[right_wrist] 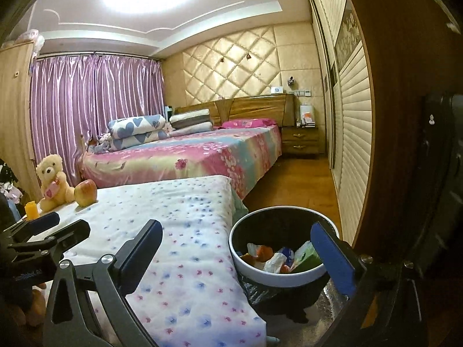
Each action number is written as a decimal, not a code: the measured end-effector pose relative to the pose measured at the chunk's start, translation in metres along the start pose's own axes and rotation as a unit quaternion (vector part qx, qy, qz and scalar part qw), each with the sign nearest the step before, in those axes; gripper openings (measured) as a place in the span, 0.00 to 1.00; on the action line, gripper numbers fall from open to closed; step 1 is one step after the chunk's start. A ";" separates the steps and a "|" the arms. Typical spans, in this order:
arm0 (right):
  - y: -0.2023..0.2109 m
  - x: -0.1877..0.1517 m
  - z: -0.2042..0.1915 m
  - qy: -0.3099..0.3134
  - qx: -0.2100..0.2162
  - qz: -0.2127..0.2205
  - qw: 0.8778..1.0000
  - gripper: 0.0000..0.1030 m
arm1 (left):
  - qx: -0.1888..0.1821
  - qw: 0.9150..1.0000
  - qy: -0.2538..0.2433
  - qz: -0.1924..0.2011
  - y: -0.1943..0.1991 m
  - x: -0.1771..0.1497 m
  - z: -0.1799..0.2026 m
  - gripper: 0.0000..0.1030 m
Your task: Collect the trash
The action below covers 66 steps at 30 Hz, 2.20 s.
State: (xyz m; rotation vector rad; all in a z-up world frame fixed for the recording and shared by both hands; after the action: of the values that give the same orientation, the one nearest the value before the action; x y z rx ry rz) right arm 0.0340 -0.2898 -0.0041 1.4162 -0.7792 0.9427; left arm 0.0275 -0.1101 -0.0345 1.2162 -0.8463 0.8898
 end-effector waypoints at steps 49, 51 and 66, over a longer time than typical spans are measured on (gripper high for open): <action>-0.006 -0.013 -0.012 -0.001 0.011 -0.023 1.000 1.00 | 0.009 1.000 -0.007 0.021 -0.001 -0.002 -0.026 0.96; -0.006 -0.013 -0.012 -0.001 0.011 -0.023 1.000 1.00 | 0.009 1.000 -0.007 0.020 -0.001 -0.002 -0.027 0.96; -0.006 -0.012 -0.011 -0.001 0.011 -0.023 1.000 1.00 | 0.008 1.000 -0.007 0.018 -0.001 -0.002 -0.029 0.96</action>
State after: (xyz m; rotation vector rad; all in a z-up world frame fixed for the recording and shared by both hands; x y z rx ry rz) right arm 0.0330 -0.2789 -0.0182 1.4489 -0.7372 0.9174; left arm 0.0298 -0.0814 -0.0413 1.2264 -0.8752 0.9201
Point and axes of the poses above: each gripper's, at about its wrist camera, not at the fingertips, and y roughly against the way its jaws point, z to its right, x to its top, the point moved 5 cm from there along -y, roughly the way its jaws point, and after that the axes turned 7 degrees about y, right-handed, at the moved point
